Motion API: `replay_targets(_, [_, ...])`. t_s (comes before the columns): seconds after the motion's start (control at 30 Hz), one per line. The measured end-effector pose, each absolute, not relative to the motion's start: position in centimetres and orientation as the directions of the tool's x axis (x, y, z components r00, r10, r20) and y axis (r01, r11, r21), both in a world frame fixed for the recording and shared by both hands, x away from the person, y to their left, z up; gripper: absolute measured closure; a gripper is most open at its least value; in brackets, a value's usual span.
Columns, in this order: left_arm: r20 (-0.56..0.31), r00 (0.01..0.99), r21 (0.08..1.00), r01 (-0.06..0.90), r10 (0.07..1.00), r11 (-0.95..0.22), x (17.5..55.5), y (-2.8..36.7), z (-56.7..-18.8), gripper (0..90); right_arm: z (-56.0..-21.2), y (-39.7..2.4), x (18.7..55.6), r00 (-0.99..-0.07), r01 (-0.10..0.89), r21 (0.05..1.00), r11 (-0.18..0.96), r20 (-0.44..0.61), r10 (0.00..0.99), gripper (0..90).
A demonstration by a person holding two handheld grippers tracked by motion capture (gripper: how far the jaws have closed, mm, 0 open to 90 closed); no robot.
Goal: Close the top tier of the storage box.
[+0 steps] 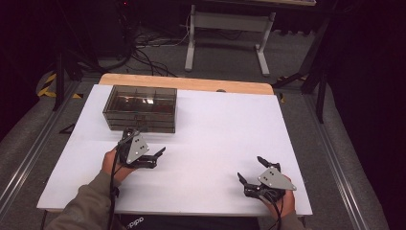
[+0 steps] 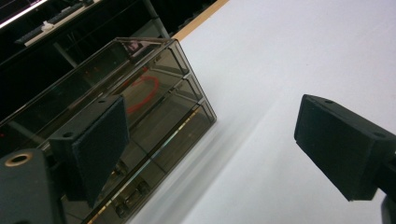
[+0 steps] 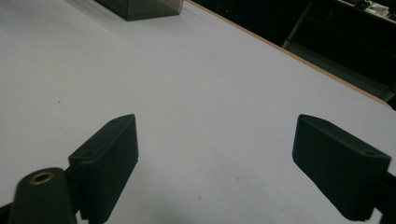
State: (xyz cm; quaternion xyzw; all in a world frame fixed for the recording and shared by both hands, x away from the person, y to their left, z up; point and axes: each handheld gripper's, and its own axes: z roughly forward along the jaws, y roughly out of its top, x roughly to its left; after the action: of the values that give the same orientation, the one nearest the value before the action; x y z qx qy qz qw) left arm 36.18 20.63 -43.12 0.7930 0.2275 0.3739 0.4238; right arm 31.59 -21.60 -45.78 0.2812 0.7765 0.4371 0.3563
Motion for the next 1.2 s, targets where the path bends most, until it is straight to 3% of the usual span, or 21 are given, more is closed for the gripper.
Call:
replay_targets(0.53, [0.409, 0.630, 0.832, 0.039, 0.660, -0.553, 34.4, 20.8, -44.2, 10.3, -45.8, -21.5, 31.6, -0.590, 0.124, 0.877, 0.464, -0.311, 0.745, 15.2])
replay_targets(1.2, [0.380, 0.627, 0.823, 0.106, 0.680, -0.557, 32.8, 23.5, -45.6, 9.1, -45.9, -21.5, 31.5, -0.597, 0.113, 0.882, 0.458, -0.309, 0.741, 15.9])
